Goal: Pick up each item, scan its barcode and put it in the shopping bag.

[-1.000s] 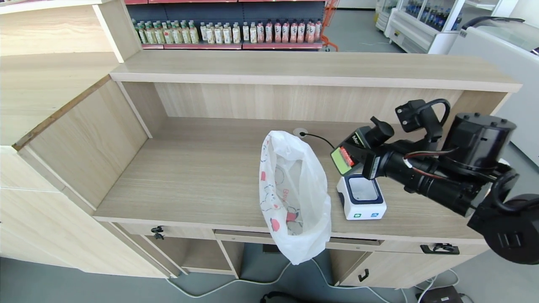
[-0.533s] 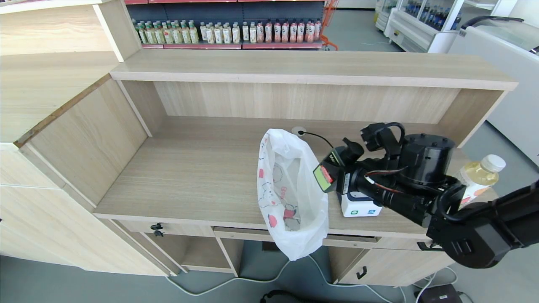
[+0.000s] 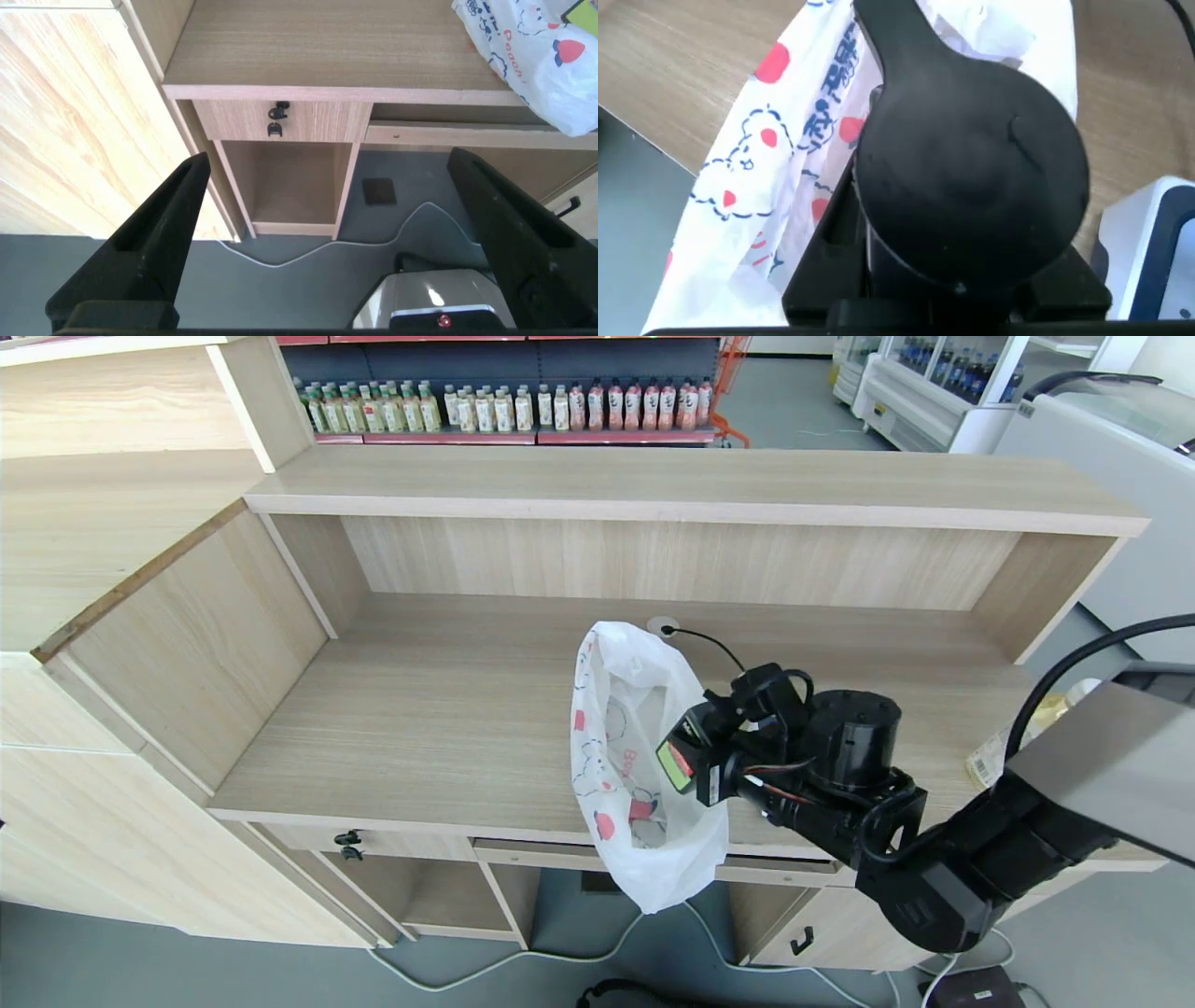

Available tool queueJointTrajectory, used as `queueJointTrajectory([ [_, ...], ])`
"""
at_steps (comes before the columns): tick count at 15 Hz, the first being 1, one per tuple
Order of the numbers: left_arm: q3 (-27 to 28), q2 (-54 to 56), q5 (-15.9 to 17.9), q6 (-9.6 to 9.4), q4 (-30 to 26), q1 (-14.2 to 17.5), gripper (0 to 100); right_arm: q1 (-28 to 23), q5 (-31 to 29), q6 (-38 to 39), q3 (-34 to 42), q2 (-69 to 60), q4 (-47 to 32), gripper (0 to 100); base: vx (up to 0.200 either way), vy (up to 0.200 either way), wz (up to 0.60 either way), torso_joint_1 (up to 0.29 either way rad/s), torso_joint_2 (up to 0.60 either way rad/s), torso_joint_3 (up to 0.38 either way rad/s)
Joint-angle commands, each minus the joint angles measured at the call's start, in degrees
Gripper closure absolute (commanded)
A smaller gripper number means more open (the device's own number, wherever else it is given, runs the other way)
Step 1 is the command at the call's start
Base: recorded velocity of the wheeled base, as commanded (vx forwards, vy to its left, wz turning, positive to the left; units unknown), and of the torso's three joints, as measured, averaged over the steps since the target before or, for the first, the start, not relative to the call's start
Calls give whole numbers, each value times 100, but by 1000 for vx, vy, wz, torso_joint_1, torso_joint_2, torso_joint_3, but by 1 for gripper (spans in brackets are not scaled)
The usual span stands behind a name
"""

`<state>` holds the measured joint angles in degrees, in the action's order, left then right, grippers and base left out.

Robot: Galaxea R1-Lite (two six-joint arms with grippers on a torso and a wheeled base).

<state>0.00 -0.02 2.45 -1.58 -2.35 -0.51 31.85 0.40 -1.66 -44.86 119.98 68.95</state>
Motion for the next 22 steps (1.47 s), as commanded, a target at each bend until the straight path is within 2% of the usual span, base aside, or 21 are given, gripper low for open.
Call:
queueJointTrajectory([
  [1,0,2,1,0,-2,-2,0,-13,162,-19,-40,465,48,100,0,0,0,0,0,0],
  [7,0,2,1,0,-2,-2,0,-56,188,-89,-524,966,180,100,0,0,0,0,0,0],
  [14,0,2,1,0,-2,-2,0,-197,215,-230,-638,1186,127,100,0,0,0,0,0,0],
  [15,0,2,1,0,-2,-2,0,-206,320,-247,-647,1177,127,0,0,0,0,0,0,0],
  [19,0,2,1,0,-2,-2,0,-197,619,-186,-629,746,-66,0,0,0,0,0,0,0],
  [22,0,2,1,0,-2,-2,0,-180,654,-177,-365,-159,-382,0,0,0,0,0,0,0],
])
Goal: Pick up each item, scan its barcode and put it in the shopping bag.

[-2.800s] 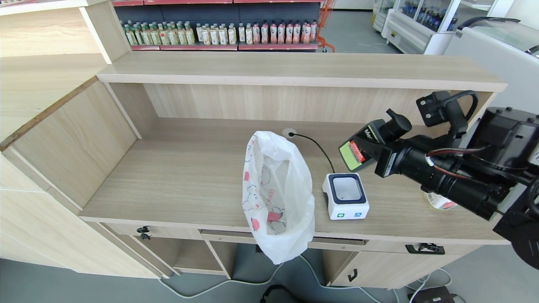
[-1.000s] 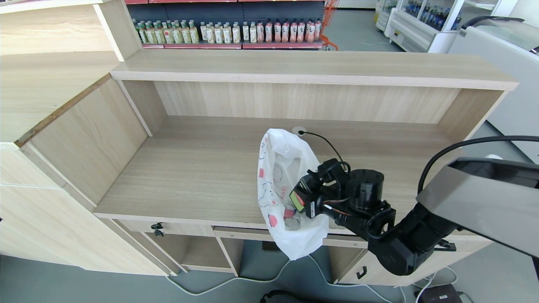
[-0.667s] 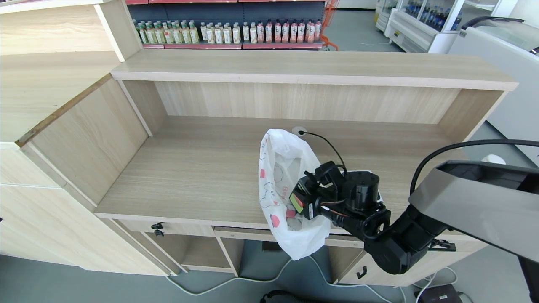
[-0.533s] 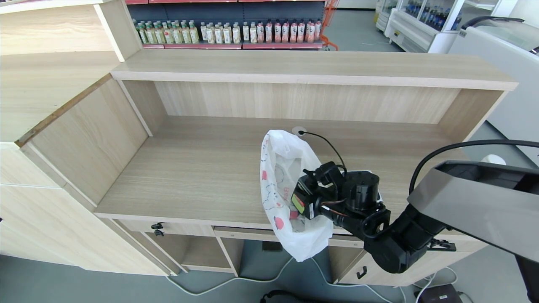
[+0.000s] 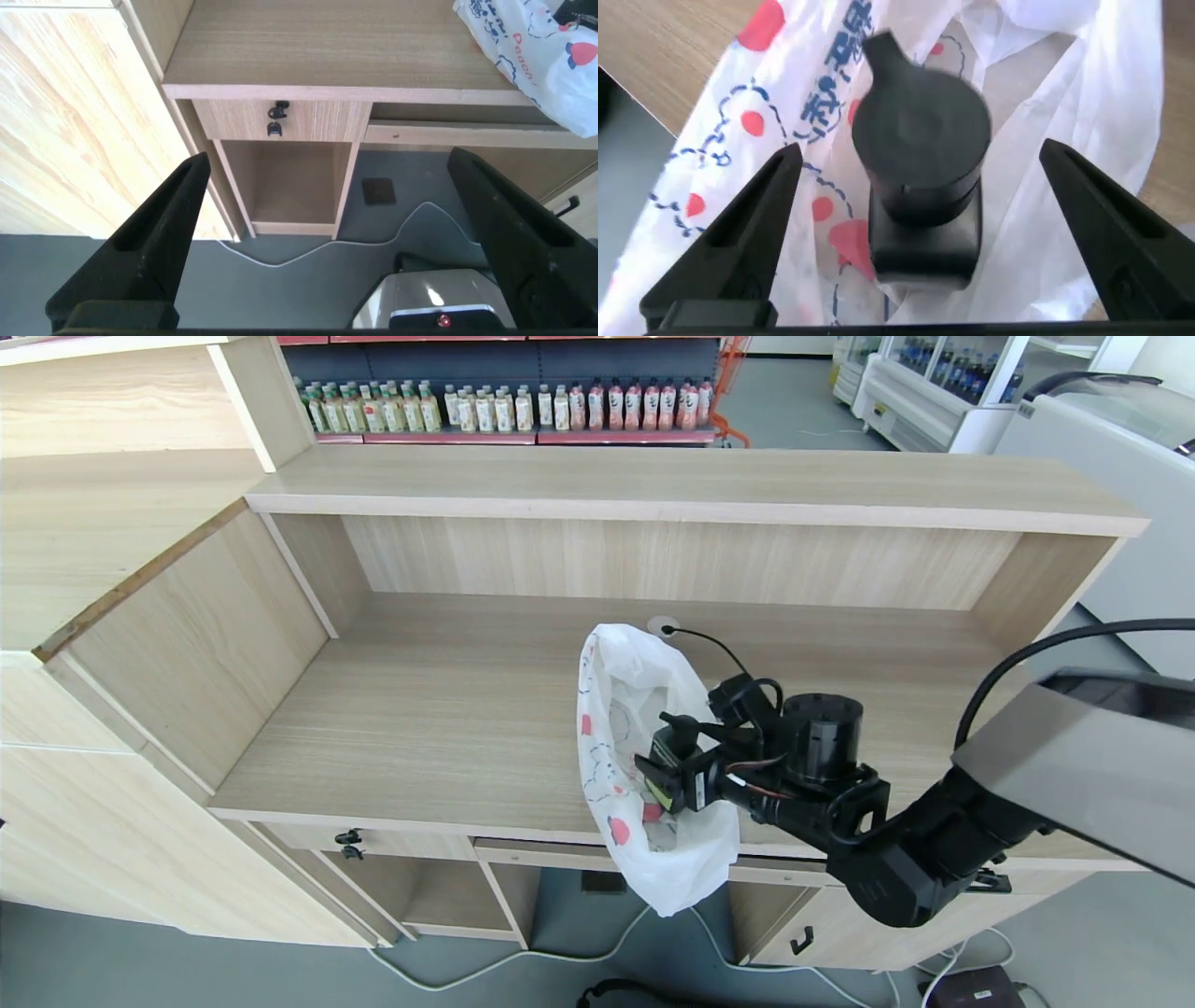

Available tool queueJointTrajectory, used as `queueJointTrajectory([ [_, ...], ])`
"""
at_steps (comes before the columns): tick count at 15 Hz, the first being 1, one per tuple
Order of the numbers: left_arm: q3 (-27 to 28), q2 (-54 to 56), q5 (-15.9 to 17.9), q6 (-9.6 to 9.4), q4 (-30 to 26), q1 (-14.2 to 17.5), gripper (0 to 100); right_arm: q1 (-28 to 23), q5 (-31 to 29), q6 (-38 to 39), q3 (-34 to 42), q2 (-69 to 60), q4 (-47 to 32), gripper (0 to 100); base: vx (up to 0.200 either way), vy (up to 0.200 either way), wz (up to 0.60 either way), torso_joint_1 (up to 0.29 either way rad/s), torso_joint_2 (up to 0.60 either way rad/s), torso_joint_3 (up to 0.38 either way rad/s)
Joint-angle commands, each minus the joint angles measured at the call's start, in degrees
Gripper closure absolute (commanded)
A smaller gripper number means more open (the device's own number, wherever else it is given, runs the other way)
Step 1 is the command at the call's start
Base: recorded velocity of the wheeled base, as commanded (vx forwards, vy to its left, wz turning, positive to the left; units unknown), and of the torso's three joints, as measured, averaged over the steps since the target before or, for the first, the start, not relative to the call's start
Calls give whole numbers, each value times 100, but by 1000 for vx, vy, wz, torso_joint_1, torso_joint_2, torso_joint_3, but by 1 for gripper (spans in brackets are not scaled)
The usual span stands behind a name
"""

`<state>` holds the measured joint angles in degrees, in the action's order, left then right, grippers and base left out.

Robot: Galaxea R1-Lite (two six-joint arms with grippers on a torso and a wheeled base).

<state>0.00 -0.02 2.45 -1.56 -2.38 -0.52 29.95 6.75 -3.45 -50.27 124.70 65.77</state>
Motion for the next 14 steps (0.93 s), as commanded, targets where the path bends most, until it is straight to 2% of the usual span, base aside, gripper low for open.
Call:
queueJointTrajectory([
  [1,0,2,1,-2,0,0,0,2,19,11,369,-912,-64,0,0,0,0,0,0,0],
  [3,0,2,1,-2,0,0,0,-86,-7,11,817,-1598,-161,0,0,0,0,0,0,0],
  [6,0,2,1,-2,0,0,0,-332,1,-59,1512,-3285,-969,0,0,0,0,0,0,0],
  [9,0,2,1,-2,0,0,0,-903,-192,-279,1872,-4568,-1470,0,0,0,0,0,0,0],
  [10,0,2,1,-2,0,0,0,-1097,-965,-270,2057,-5465,-2217,0,0,0,0,0,0,0],
  [12,0,2,1,-2,0,0,0,-1413,-1959,-235,2470,-6660,-3255,0,0,0,0,0,0,0],
  [14,0,2,1,-2,0,0,0,-1967,-2249,-279,2707,-7873,-4564,0,0,0,0,0,0,0],
])
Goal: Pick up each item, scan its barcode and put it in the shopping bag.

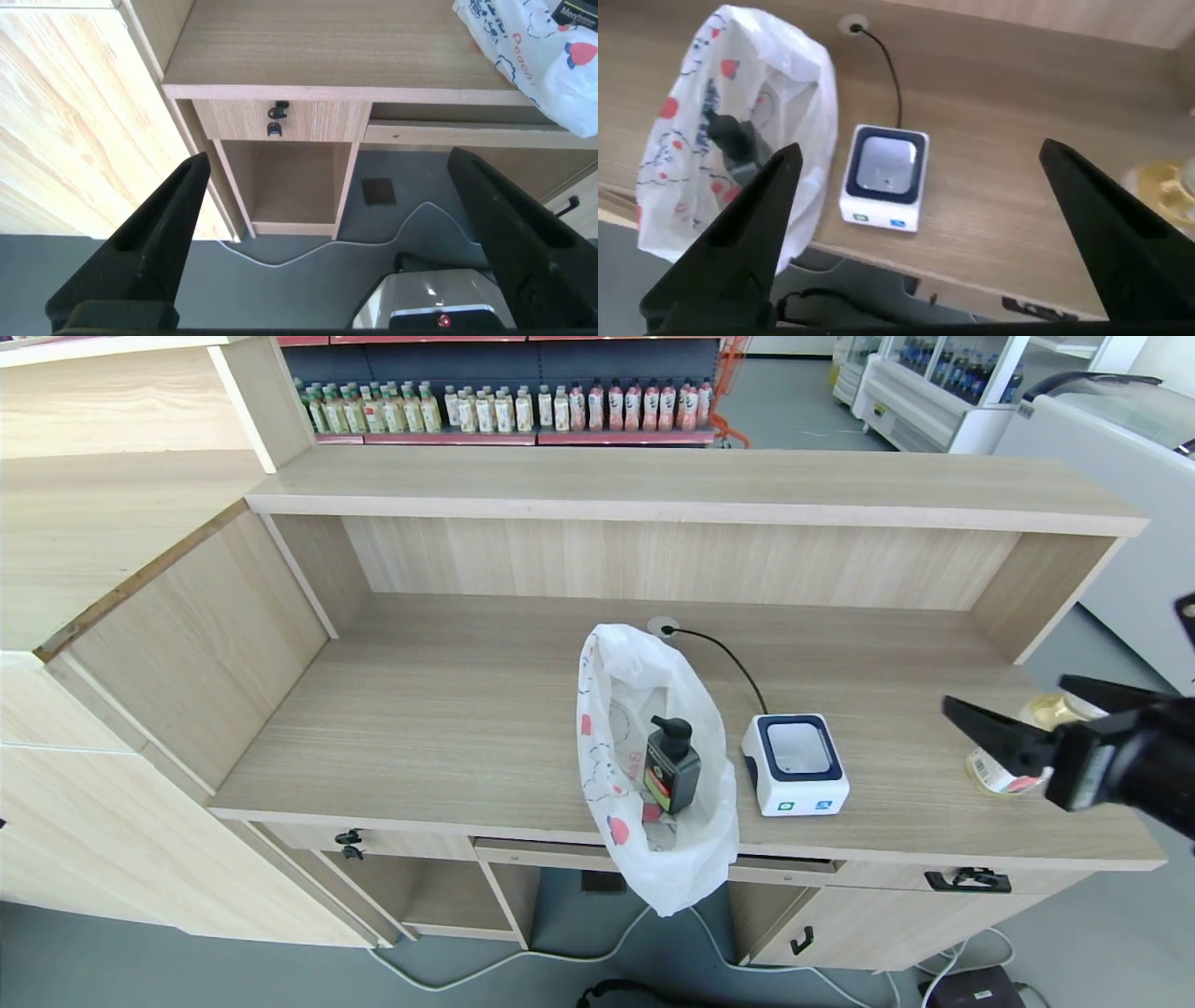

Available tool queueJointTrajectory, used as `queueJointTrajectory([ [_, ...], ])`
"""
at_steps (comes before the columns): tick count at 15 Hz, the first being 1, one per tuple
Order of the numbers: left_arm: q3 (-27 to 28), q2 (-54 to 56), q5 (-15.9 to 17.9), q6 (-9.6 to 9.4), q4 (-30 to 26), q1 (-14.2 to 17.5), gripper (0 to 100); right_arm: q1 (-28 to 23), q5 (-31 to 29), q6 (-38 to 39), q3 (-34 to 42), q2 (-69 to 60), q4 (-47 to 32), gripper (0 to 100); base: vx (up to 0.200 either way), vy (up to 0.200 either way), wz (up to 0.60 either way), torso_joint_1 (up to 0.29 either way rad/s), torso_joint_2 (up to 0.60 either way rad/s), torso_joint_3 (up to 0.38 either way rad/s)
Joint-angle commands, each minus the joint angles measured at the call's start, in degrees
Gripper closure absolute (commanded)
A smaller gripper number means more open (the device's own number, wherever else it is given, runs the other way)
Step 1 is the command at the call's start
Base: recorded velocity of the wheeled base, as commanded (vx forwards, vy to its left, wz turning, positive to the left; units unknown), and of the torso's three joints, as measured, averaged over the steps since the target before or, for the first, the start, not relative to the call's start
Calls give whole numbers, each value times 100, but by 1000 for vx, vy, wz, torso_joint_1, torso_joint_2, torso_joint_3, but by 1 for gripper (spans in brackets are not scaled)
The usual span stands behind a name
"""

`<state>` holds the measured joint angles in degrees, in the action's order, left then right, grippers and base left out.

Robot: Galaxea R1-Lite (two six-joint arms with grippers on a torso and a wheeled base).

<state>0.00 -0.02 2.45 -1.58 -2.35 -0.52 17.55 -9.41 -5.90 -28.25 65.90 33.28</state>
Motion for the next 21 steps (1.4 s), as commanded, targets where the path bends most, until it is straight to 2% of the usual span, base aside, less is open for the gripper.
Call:
queueJointTrajectory([
  [1,0,2,1,0,-2,0,0,-903,-650,-16,487,-2477,-1922,0,0,0,0,0,0,0],
  [3,0,2,1,0,-2,0,0,-1175,-588,-25,434,-3277,-2871,0,0,0,0,0,0,0],
  [6,0,2,1,0,-2,0,0,-1140,-492,-34,487,-3804,-3513,0,0,0,0,0,0,0],
  [8,0,2,1,0,-2,0,0,-1149,-281,-25,619,-3883,-3574,0,0,0,0,0,0,0],
  [11,0,-50,-8,53,-2,0,0,-1167,-325,-43,557,-3830,-3592,0,0,0,0,0,0,0],
  [16,0,-6,-8,27,-2,0,0,-1641,-492,-43,214,-3101,-3530,0,0,-200,0,5,-1,4],
  [21,0,-6,-8,9,-2,0,0,-1791,-474,10,12,-2723,-3451,0,0,-200,0,5,1,4],
])
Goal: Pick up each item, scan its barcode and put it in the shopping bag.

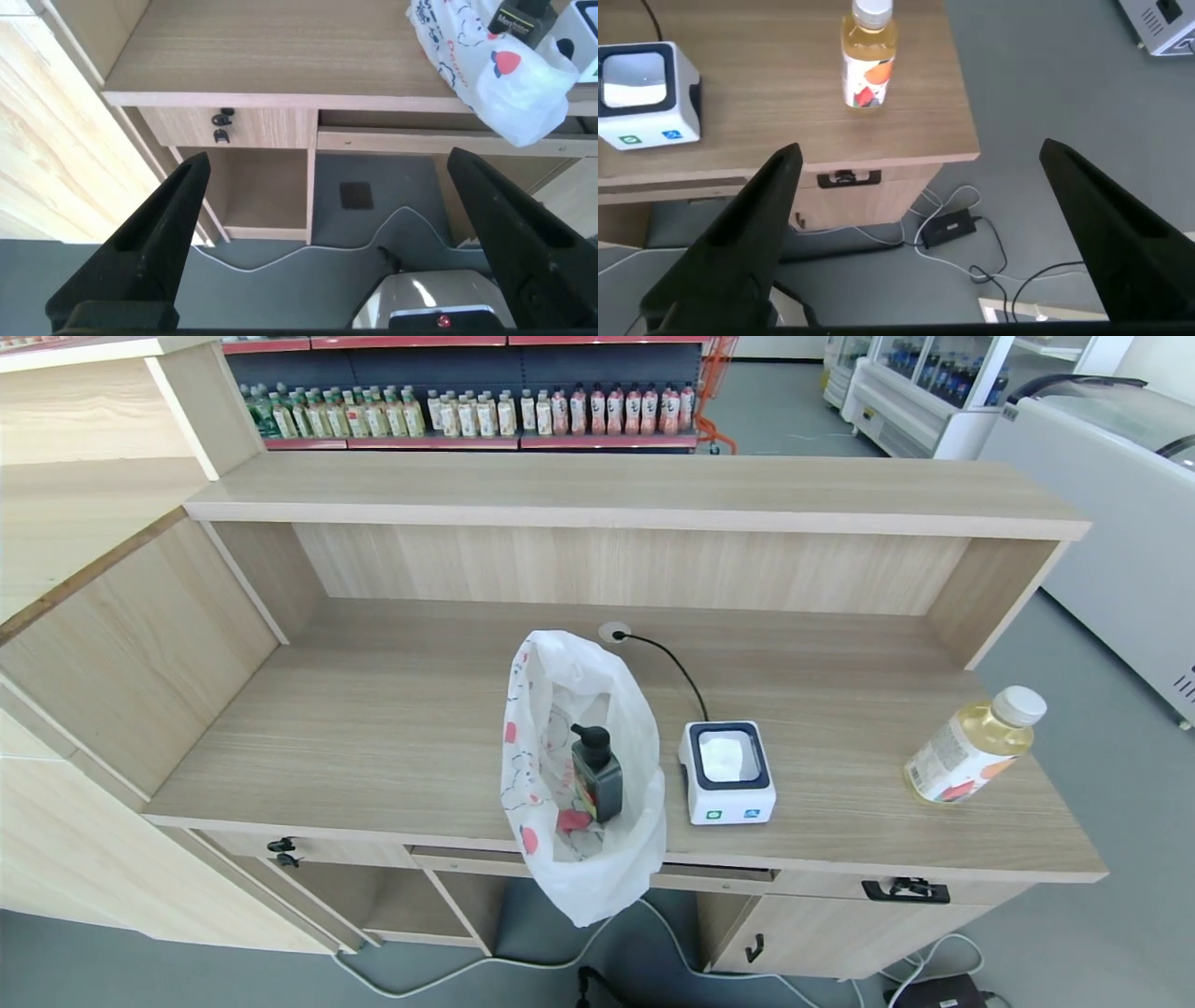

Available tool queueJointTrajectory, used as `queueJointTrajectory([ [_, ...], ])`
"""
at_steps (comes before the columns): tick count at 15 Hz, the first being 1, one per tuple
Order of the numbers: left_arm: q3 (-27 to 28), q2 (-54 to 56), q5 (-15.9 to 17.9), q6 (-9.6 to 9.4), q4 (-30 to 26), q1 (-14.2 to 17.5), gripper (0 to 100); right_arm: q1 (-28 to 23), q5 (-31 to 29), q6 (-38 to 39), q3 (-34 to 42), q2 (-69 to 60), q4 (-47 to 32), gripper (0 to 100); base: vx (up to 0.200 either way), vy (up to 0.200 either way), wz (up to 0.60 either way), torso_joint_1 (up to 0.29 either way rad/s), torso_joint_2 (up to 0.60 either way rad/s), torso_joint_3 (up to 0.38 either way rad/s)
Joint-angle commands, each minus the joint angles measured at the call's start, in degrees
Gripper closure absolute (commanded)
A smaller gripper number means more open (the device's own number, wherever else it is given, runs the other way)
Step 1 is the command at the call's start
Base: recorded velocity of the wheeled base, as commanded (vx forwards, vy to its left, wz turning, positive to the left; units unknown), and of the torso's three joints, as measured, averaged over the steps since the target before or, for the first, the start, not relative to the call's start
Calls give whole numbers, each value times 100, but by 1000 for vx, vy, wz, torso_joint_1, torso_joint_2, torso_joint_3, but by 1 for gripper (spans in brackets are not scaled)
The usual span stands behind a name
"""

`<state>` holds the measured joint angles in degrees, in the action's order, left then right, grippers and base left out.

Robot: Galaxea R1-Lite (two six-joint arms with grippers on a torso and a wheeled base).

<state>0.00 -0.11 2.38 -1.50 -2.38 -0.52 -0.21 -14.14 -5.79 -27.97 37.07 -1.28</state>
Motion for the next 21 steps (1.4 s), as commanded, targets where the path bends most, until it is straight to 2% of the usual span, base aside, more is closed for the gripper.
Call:
queueJointTrajectory([
  [1,0,2,0,-8,0,0,0,-14,34,17,-7,160,23,0,0,-200,0,2,-2,2],
  [5,0,2,0,1,0,0,0,21,96,87,142,116,49,0,0,-200,0,0,5,2],
  [6,0,2,0,9,0,0,0,12,69,78,538,-51,75,0,0,-200,0,-2,7,2],
  [12,0,2,0,9,0,0,0,21,96,87,599,116,84,0,0,-200,0,3,5,2],
  [14,0,2,0,9,0,0,0,30,148,96,608,151,84,0,0,0,0,0,0,0],
  [16,0,2,0,9,0,0,0,38,456,96,643,178,93,0,0,0,0,0,0,0],
  [18,0,2,0,9,0,0,0,117,1212,96,643,204,93,0,0,0,0,0,0,0],
  [19,0,2,0,9,0,0,0,170,1405,104,643,248,102,0,0,0,0,0,0,0],
  [21,0,2,0,9,9,0,0,258,1476,104,696,512,365,0,0,0,0,0,0,0],
])
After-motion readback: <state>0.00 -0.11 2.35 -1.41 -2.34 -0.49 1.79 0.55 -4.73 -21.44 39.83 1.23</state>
